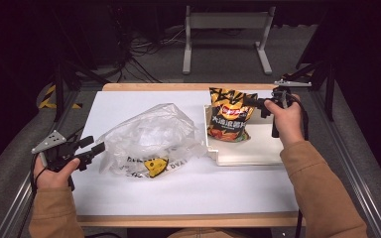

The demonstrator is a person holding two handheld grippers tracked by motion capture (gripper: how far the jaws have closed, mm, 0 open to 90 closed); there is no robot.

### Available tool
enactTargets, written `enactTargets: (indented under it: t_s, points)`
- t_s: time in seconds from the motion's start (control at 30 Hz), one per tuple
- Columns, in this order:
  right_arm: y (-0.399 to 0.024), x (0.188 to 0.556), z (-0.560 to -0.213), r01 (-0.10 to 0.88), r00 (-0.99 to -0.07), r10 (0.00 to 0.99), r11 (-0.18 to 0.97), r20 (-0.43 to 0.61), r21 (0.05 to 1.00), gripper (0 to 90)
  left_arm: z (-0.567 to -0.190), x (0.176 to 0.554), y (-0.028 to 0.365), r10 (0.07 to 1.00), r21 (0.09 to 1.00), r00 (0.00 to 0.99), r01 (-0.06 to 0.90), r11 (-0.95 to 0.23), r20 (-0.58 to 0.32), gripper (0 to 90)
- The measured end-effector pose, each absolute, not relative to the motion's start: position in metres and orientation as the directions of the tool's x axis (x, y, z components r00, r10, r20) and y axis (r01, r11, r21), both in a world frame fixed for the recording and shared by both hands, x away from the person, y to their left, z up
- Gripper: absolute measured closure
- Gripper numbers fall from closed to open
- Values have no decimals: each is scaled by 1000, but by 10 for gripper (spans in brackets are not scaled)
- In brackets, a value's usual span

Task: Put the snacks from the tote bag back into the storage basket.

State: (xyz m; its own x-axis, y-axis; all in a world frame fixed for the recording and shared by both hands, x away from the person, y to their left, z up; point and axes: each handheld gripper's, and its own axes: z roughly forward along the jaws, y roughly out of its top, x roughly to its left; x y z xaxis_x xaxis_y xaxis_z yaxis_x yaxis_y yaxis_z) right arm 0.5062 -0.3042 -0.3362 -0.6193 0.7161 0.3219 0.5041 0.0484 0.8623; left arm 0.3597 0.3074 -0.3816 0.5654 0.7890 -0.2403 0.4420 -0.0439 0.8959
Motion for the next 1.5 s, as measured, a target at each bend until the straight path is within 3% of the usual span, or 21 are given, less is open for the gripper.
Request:
enactTargets:
  t_s: [0.4, 0.87, 1.5]
  points:
    - [-301, 511, -339, 477, -593, 767, 91, 244, 874, 704, -381, 362, 306, 788, 896, 567, 442, -46, -240, 380]
    - [-297, 507, -332, 444, -600, 754, 34, 269, 895, 418, -382, 362, 306, 787, 894, 566, 446, -42, -245, 367]
    - [-298, 479, -292, 324, -719, 656, 24, 229, 946, 290, -372, 357, 303, 791, 898, 575, 433, -74, -212, 304]
